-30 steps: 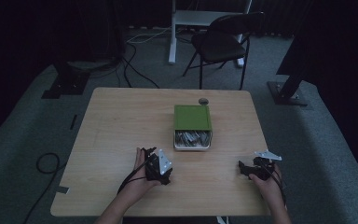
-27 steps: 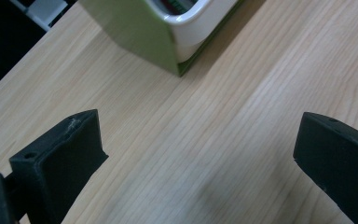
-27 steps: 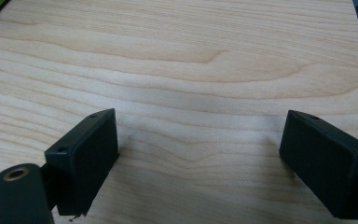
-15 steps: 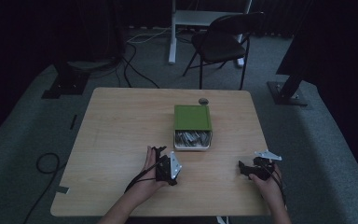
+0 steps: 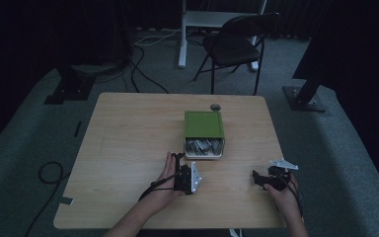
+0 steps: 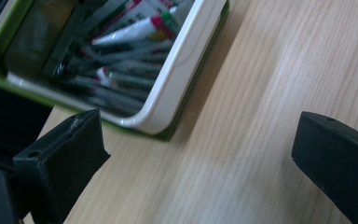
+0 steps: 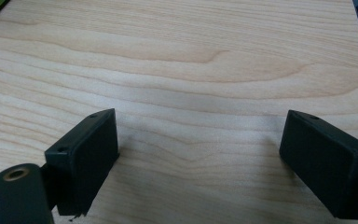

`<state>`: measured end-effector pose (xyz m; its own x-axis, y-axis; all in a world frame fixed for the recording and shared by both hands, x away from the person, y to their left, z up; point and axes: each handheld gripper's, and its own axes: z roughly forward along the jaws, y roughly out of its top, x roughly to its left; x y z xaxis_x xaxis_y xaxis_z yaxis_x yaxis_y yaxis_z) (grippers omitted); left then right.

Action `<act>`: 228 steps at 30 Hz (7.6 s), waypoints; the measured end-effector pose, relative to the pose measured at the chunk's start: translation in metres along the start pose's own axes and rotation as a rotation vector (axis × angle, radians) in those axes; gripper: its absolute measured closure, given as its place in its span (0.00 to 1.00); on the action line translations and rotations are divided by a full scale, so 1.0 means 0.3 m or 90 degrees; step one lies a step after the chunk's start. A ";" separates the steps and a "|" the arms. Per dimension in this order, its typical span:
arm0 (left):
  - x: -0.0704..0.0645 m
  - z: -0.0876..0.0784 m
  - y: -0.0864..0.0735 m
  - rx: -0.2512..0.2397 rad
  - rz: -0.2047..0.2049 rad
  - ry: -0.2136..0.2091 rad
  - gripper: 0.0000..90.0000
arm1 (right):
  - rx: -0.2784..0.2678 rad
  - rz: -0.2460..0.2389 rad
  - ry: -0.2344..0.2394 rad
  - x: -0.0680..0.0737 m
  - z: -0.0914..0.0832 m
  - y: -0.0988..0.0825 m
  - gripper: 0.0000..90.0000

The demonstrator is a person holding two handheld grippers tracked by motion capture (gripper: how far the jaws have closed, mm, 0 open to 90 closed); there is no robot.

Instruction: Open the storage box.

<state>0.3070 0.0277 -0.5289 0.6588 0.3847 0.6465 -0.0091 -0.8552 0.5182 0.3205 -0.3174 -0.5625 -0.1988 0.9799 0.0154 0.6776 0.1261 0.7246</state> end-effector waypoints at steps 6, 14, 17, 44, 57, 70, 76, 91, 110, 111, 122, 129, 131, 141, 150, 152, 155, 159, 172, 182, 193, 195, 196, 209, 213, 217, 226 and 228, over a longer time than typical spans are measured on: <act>-0.015 0.016 0.020 -0.002 0.051 0.000 0.17 | 0.000 0.000 0.000 0.000 0.000 0.000 0.12; -0.001 0.041 0.029 0.011 0.112 0.049 0.37 | 0.000 0.000 0.000 0.000 0.000 0.000 0.12; 0.003 0.054 0.025 0.017 0.124 0.065 0.46 | 0.000 0.000 0.000 0.000 0.000 0.000 0.12; 0.010 0.137 0.020 0.033 0.178 0.098 0.70 | 0.000 -0.001 0.001 -0.001 0.001 0.001 0.12; 0.004 0.158 0.021 0.027 0.185 0.111 0.73 | -0.001 -0.001 0.001 -0.001 0.001 0.001 0.12; -0.004 0.150 0.035 0.038 0.191 0.106 0.76 | -0.001 -0.001 0.001 -0.001 0.001 0.001 0.12; -0.009 0.140 0.038 0.038 0.198 0.104 0.77 | -0.001 -0.001 0.001 -0.001 0.001 0.001 0.12; -0.034 0.109 0.048 0.047 0.200 0.091 0.78 | -0.001 -0.001 0.001 -0.001 0.001 0.001 0.12; -0.077 0.064 0.049 0.047 0.203 0.088 0.78 | 0.000 -0.001 0.001 -0.001 0.001 0.001 0.12; -0.078 0.060 0.051 0.047 0.202 0.089 0.78 | -0.001 -0.001 0.001 -0.001 0.001 0.001 0.12; -0.104 0.030 0.053 0.042 0.210 0.086 0.79 | -0.001 -0.001 0.001 -0.001 0.001 0.001 0.12; -0.120 0.017 0.053 0.040 0.205 0.086 0.79 | -0.001 0.000 0.001 -0.001 0.001 0.001 0.12; -0.126 0.012 0.053 0.046 0.209 0.080 0.79 | -0.001 0.000 0.001 -0.001 0.001 0.001 0.12; -0.150 -0.022 0.054 0.041 0.218 0.080 0.79 | 0.000 -0.001 0.001 -0.001 0.001 0.001 0.12; -0.174 -0.048 0.046 0.037 0.220 0.081 0.79 | -0.001 -0.001 0.001 -0.001 0.001 0.001 0.12; -0.180 -0.054 0.046 0.035 0.220 0.080 0.79 | -0.001 -0.001 0.001 -0.001 0.001 0.001 0.12; -0.189 -0.063 0.041 0.032 0.216 0.077 0.79 | 0.000 -0.001 0.001 -0.001 0.001 0.001 0.12; -0.197 -0.077 0.037 0.036 0.219 0.068 0.79 | 0.000 -0.001 0.001 -0.001 0.001 0.001 0.12; -0.211 -0.088 0.026 0.034 0.204 0.064 0.78 | 0.000 -0.001 0.000 -0.001 0.001 0.001 0.12; -0.190 -0.114 0.006 -0.041 0.137 0.016 0.68 | -0.001 -0.001 0.001 -0.001 0.001 0.001 0.12; -0.120 -0.166 -0.027 -0.105 -0.047 -0.089 0.64 | -0.001 -0.001 0.001 -0.001 0.001 0.001 0.12; -0.110 -0.177 -0.036 -0.113 -0.064 -0.101 0.64 | -0.001 -0.001 0.001 -0.001 0.001 0.001 0.12; -0.104 -0.183 -0.040 -0.120 -0.073 -0.107 0.64 | -0.001 -0.001 0.001 -0.001 0.001 0.001 0.12; -0.054 -0.227 -0.115 -0.164 -0.154 -0.139 0.64 | -0.001 -0.001 0.001 -0.001 0.001 0.001 0.12; -0.042 -0.228 -0.161 -0.157 -0.180 -0.140 0.63 | -0.001 -0.002 0.000 -0.001 0.001 0.001 0.12; -0.029 -0.231 -0.198 -0.151 -0.203 -0.131 0.63 | -0.001 -0.002 0.001 -0.001 0.001 0.001 0.12; 0.028 -0.229 -0.280 -0.097 -0.279 -0.082 0.63 | -0.001 -0.002 0.000 -0.001 0.001 0.001 0.12; 0.040 -0.229 -0.298 -0.090 -0.305 -0.078 0.63 | -0.001 -0.002 0.000 -0.001 0.001 0.001 0.12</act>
<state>0.2641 0.1325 -0.5290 0.6968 0.6714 0.2522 0.2189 -0.5339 0.8167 0.3210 -0.3177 -0.5626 -0.2017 0.9793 0.0132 0.6759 0.1294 0.7256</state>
